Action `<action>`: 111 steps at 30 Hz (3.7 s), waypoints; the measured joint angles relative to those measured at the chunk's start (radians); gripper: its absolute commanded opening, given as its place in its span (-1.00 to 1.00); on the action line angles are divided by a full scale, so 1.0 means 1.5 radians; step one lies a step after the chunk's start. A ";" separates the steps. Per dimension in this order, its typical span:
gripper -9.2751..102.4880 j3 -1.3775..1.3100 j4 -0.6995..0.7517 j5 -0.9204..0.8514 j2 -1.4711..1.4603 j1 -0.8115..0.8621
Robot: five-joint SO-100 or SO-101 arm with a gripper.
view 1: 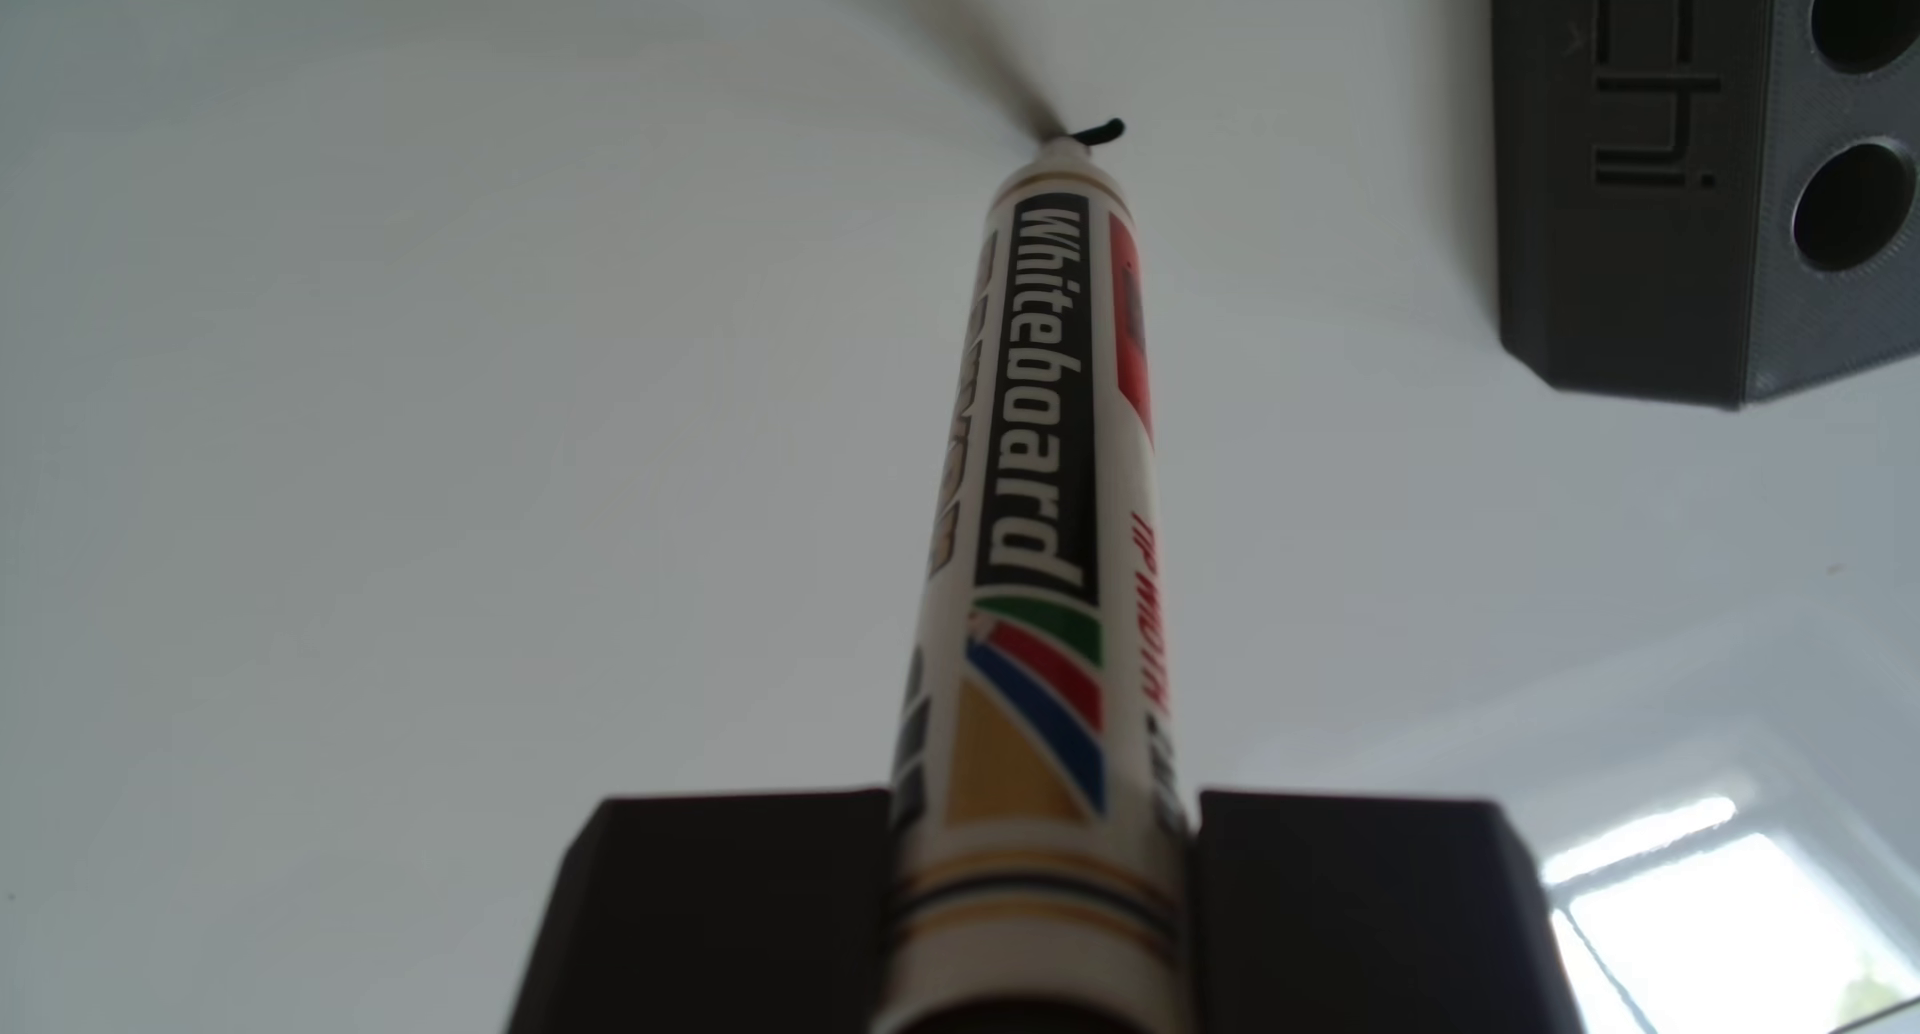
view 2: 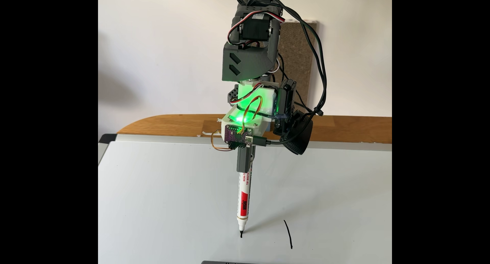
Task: Draw a face
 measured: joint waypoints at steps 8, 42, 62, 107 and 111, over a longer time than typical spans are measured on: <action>-0.85 0.000 0.033 0.000 0.014 0.000; -0.85 0.049 0.064 0.592 0.245 -0.144; -0.85 0.106 0.071 0.928 0.226 -0.336; -0.85 0.231 -0.050 0.936 0.193 -0.246; -0.85 0.232 -0.038 0.932 0.193 -0.216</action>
